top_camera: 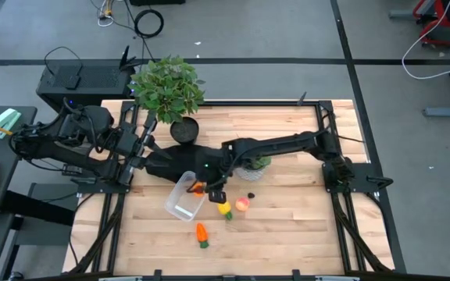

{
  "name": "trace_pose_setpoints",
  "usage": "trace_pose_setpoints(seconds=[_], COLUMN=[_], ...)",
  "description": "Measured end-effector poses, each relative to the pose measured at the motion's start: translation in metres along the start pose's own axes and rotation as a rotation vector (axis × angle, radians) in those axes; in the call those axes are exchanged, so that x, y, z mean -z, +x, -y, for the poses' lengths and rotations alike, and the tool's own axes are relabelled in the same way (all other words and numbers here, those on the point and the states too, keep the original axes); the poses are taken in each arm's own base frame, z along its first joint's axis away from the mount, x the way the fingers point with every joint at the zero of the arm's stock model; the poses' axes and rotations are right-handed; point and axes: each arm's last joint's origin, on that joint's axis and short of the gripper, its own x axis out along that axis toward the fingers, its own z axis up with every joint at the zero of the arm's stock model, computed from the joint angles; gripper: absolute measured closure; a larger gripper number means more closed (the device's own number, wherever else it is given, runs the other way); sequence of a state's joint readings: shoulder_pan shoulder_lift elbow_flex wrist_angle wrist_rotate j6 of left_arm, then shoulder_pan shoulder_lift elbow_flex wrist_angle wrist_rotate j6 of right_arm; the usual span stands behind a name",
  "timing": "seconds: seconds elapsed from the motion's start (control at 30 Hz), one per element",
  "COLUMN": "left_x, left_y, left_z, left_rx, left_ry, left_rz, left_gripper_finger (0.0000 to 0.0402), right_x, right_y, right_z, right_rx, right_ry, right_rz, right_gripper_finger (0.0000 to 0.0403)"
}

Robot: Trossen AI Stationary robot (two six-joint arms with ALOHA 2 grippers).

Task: Pick and placing Produce into tupperware
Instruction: Put the strawberry into the transparent bin

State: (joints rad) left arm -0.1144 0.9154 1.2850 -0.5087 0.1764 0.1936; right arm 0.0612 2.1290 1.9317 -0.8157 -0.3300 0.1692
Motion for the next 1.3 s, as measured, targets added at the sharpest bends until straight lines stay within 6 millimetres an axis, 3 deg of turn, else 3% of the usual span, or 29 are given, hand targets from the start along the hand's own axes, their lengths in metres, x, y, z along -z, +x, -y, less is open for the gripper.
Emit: trace_pose_setpoints(seconds=[0.2, 0.43, 0.7, 1.3], left_x=[0.0, 0.0, 0.0, 0.0], left_y=[0.0, 0.0, 0.0, 0.0], left_z=[0.0, 0.0, 0.0, 0.0], left_rx=[0.0, 0.0, 0.0, 0.001], left_ry=[0.0, 0.001, 0.001, 0.003], left_rz=[0.0, 0.0, -0.001, -0.001], left_gripper_finger=[0.0308, 0.0308, 0.0307, 0.0309], right_x=[-0.004, -0.014, -0.017, -0.009], right_y=[0.01, 0.005, 0.006, 0.027], right_z=[0.012, 0.022, 0.021, 0.017], right_rx=[-0.068, -0.1, 0.098, 0.124], right_ry=[0.011, 0.019, 0.005, 0.165], right_rz=[0.002, 0.091, 0.149, 0.099], right_gripper_finger=[0.0403, 0.0403, 0.0403, 0.0403])
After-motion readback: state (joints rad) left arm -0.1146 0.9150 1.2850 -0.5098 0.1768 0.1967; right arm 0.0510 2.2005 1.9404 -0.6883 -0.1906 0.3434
